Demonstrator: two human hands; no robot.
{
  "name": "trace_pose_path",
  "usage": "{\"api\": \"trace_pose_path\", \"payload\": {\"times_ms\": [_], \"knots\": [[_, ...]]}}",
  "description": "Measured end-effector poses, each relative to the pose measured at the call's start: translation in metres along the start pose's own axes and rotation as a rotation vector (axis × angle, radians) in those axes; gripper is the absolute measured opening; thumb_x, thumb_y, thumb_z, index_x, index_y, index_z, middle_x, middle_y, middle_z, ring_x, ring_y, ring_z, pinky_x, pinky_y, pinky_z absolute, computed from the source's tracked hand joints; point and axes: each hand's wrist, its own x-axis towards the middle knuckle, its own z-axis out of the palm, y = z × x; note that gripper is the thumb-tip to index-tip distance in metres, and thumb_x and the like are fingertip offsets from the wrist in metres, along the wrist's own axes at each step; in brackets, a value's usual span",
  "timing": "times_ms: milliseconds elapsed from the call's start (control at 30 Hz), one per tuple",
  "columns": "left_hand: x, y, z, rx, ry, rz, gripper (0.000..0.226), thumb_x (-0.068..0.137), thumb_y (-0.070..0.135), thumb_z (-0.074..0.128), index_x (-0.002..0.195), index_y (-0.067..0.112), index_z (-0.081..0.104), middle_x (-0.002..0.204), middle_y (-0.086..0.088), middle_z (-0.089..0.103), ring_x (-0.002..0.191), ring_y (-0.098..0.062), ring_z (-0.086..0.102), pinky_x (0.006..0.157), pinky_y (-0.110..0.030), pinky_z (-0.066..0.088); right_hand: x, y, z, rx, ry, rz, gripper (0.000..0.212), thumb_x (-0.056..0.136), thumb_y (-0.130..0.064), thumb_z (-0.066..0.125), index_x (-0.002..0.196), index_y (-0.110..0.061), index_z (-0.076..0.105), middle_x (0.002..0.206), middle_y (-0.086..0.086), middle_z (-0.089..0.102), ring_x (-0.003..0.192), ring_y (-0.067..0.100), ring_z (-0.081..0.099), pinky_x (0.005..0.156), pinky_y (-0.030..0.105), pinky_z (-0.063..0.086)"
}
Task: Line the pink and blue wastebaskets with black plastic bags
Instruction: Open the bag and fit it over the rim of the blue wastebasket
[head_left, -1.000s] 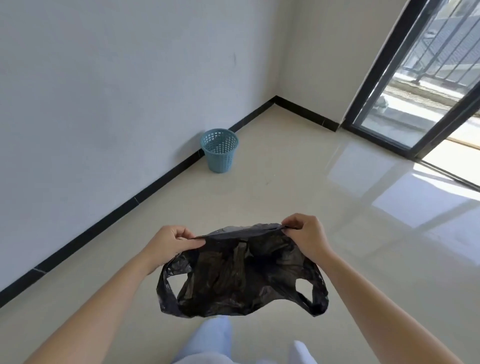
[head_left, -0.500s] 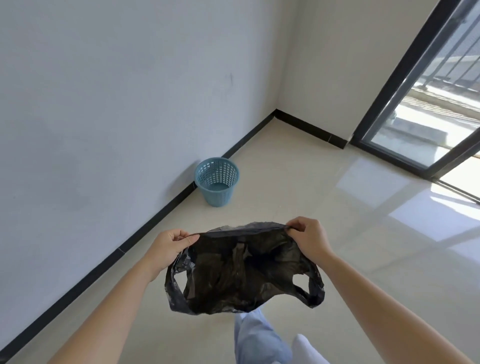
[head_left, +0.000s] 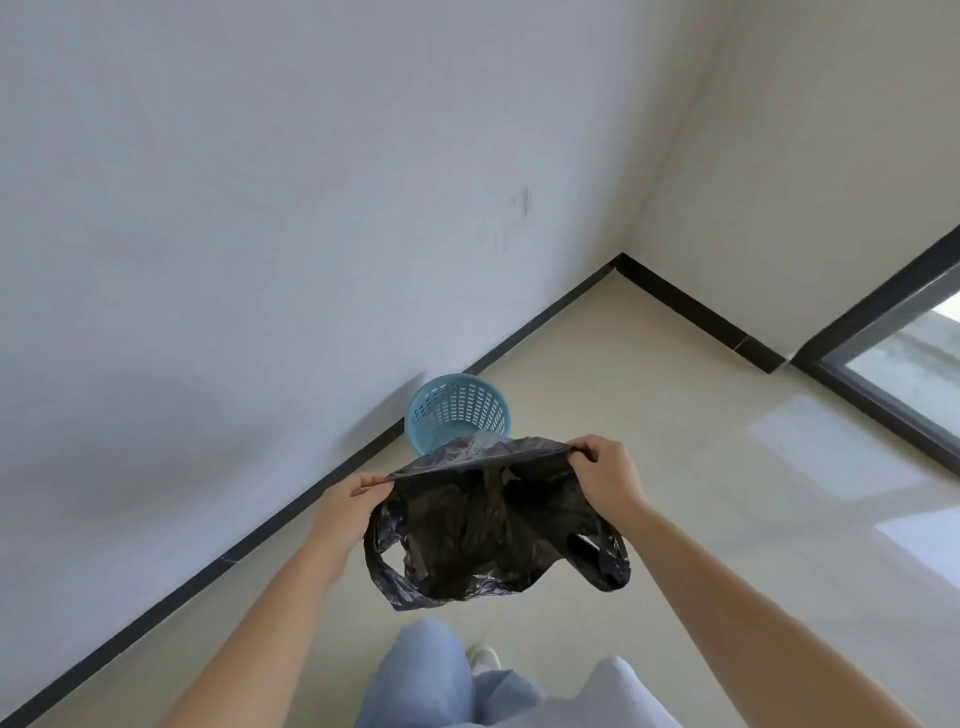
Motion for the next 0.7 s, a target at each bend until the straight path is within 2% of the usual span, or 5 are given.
{"api": "trace_pose_path", "payload": {"times_ms": [200, 300, 467, 567, 700], "knots": [[0.096, 0.043, 0.013, -0.036, 0.036, -0.034, 0.009, 0.092, 0.02, 0.057, 0.088, 0.019, 0.065, 0.088, -0.005, 0.069, 0.085, -0.022, 0.065, 0.074, -0.03, 0.051, 0.114, -0.034, 0.019, -0.012, -0.035, 0.034, 0.027, 0.093, -0.01, 0.045, 0.106, -0.011, 0.069, 0.093, 0.004, 0.066, 0.087, 0.022, 0.059, 0.073, 0.028, 0.042], [0.15, 0.05, 0.023, -0.04, 0.084, -0.07, 0.01, 0.093, 0.021, 0.056, 0.086, 0.023, 0.063, 0.086, 0.001, 0.067, 0.08, -0.015, 0.062, 0.066, -0.023, 0.048, 0.17, -0.041, 0.04, -0.006, -0.068, 0.073, 0.026, 0.093, -0.011, 0.045, 0.102, -0.013, 0.069, 0.09, 0.004, 0.068, 0.085, 0.023, 0.06, 0.072, 0.03, 0.045], [0.223, 0.042, 0.05, -0.068, 0.156, -0.144, 0.014, 0.092, 0.021, 0.056, 0.079, 0.024, 0.061, 0.078, 0.002, 0.067, 0.073, -0.013, 0.063, 0.058, -0.02, 0.043, 0.251, -0.028, 0.077, -0.028, -0.139, 0.124, 0.025, 0.093, -0.012, 0.045, 0.09, -0.016, 0.069, 0.084, 0.007, 0.069, 0.083, 0.026, 0.062, 0.067, 0.031, 0.046], [0.264, 0.027, 0.068, -0.144, 0.217, -0.18, 0.011, 0.093, 0.018, 0.055, 0.085, 0.018, 0.064, 0.08, -0.001, 0.069, 0.077, -0.016, 0.066, 0.059, -0.02, 0.045, 0.294, -0.008, 0.099, -0.06, -0.195, 0.127, 0.025, 0.094, -0.012, 0.045, 0.087, -0.017, 0.069, 0.08, 0.006, 0.069, 0.08, 0.027, 0.063, 0.069, 0.035, 0.048], [0.323, -0.009, 0.093, -0.233, 0.345, -0.228, 0.009, 0.091, 0.013, 0.058, 0.092, 0.011, 0.066, 0.087, -0.007, 0.071, 0.084, -0.025, 0.068, 0.069, -0.03, 0.051, 0.355, 0.024, 0.132, -0.094, -0.271, 0.097, 0.026, 0.094, -0.012, 0.045, 0.087, -0.02, 0.069, 0.078, 0.001, 0.069, 0.079, 0.023, 0.063, 0.073, 0.039, 0.051]]}}
